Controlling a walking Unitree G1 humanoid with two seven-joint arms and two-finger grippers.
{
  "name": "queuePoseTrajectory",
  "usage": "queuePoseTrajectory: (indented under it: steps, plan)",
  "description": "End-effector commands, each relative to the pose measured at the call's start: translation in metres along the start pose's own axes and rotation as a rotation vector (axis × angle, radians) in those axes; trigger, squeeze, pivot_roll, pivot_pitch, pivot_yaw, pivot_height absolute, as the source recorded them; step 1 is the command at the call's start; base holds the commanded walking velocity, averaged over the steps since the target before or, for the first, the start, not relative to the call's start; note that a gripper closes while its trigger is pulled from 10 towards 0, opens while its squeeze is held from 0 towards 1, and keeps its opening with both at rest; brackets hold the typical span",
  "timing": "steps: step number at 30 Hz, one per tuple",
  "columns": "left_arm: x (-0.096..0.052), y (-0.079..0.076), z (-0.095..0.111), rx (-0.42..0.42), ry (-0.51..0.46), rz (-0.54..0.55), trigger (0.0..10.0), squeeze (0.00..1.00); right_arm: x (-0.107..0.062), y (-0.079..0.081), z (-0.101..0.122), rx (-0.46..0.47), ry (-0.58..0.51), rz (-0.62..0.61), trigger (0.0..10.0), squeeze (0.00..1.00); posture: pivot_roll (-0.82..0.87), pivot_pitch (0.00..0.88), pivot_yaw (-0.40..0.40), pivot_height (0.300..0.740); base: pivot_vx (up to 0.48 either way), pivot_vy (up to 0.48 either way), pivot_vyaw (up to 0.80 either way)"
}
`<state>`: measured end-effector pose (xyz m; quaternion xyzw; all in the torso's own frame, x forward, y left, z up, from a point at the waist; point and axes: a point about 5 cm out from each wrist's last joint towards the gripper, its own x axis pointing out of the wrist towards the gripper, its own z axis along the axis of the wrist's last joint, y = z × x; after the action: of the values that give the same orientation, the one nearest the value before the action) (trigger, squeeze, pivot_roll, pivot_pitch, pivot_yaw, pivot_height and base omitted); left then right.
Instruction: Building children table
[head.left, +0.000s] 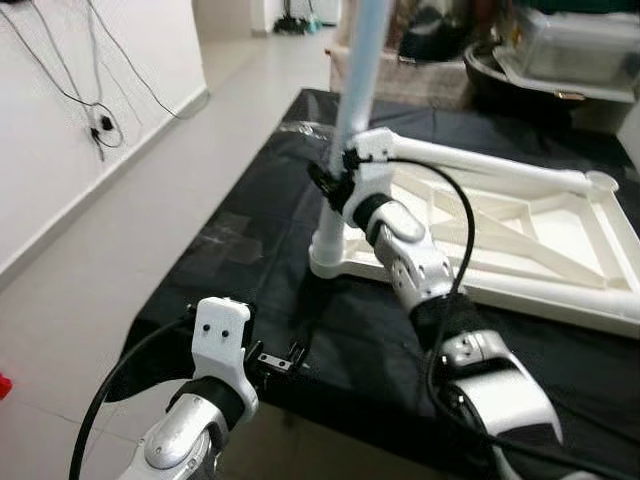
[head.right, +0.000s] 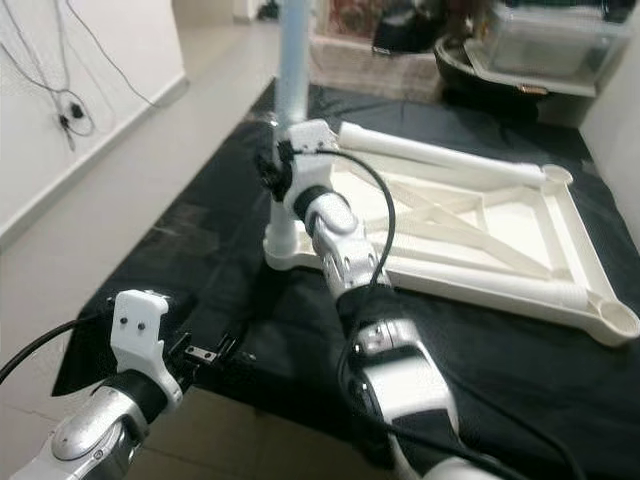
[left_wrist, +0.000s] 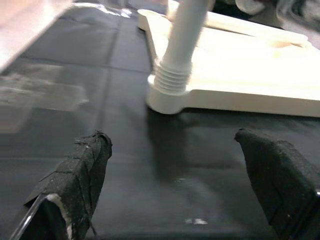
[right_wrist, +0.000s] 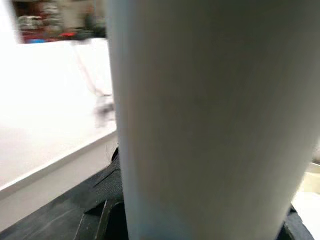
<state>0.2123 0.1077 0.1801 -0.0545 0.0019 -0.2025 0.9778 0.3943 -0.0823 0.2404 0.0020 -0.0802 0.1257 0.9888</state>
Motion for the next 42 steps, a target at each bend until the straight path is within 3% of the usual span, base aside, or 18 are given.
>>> queuePoseTrajectory:
  steps: [1,2,5,7,8,9,11,13,15,22,38,39,40,41,42]
  plan:
    - [0.002,0.004,-0.003,0.008,0.011,0.005,10.0,0.00,-0.018,-0.016,-0.047,-0.015,0.214,-0.199,10.0,0.00,0.15,0.131,-0.056,0.740,0.000,0.000,0.00]
    - [0.002,0.004,-0.003,0.008,0.011,0.005,10.0,0.00,-0.018,-0.016,-0.047,-0.015,0.214,-0.199,10.0,0.00,0.15,0.131,-0.056,0.740,0.000,0.000,0.00]
    - [0.005,0.007,-0.003,0.015,0.004,0.006,10.0,0.00,-0.025,-0.001,-0.041,-0.021,0.198,-0.348,10.0,0.00,0.15,0.114,-0.054,0.740,0.000,0.000,0.00]
    - [0.005,0.007,-0.003,0.015,0.004,0.006,10.0,0.00,-0.025,-0.001,-0.041,-0.021,0.198,-0.348,10.0,0.00,0.15,0.114,-0.054,0.740,0.000,0.000,0.00]
    - [0.007,0.009,-0.003,0.020,0.001,0.008,10.0,0.00,-0.028,0.005,-0.040,-0.006,0.203,-0.463,10.0,0.00,0.15,0.105,-0.053,0.740,0.000,0.000,0.00]
    - [0.007,0.009,-0.003,0.020,0.001,0.008,10.0,0.00,-0.028,0.005,-0.040,-0.006,0.203,-0.463,10.0,0.00,0.15,0.105,-0.053,0.740,0.000,0.000,0.00]
    - [0.010,0.011,-0.003,0.025,-0.005,0.009,10.0,0.00,-0.033,0.011,-0.037,0.045,0.218,-0.678,10.0,0.00,0.15,0.092,-0.054,0.740,0.000,0.000,0.00]
    - [0.010,0.011,-0.003,0.025,-0.005,0.009,10.0,0.00,-0.033,0.011,-0.037,0.045,0.218,-0.678,10.0,0.00,0.15,0.092,-0.054,0.740,0.000,0.000,0.00]
    - [0.012,0.013,-0.004,0.031,-0.006,0.008,10.0,0.00,-0.033,0.015,-0.032,0.110,0.230,-0.808,10.0,0.00,0.16,0.088,-0.053,0.740,0.000,0.000,0.00]
    - [0.013,0.016,-0.005,0.046,-0.002,0.001,10.0,0.00,-0.038,0.019,-0.035,0.134,0.278,-0.858,10.0,0.00,0.15,0.089,-0.048,0.740,0.000,0.000,0.00]
    - [0.014,0.015,-0.009,0.050,0.005,-0.011,10.0,0.00,-0.044,0.022,-0.031,0.110,0.250,-0.822,10.0,0.00,0.15,0.086,-0.040,0.740,0.000,0.000,0.00]
    - [0.015,0.016,-0.010,0.050,0.005,-0.013,10.0,0.00,-0.044,0.023,-0.029,0.109,0.241,-0.823,10.0,0.77,0.15,0.085,-0.039,0.740,0.000,0.000,0.00]
    - [0.015,0.016,-0.010,0.050,0.005,-0.013,10.0,0.00,-0.044,0.023,-0.029,0.109,0.241,-0.823,10.0,0.77,0.15,0.085,-0.039,0.740,0.000,0.000,0.00]
    - [0.015,0.016,-0.010,0.050,0.008,-0.013,10.0,0.00,-0.043,0.023,-0.028,0.111,0.234,-0.816,10.0,1.00,0.16,0.083,-0.040,0.740,0.000,0.000,0.00]
    - [0.015,0.017,-0.011,0.052,0.011,-0.012,10.0,0.00,-0.043,0.024,-0.028,0.112,0.231,-0.810,10.0,1.00,0.16,0.083,-0.040,0.740,0.000,0.000,0.00]
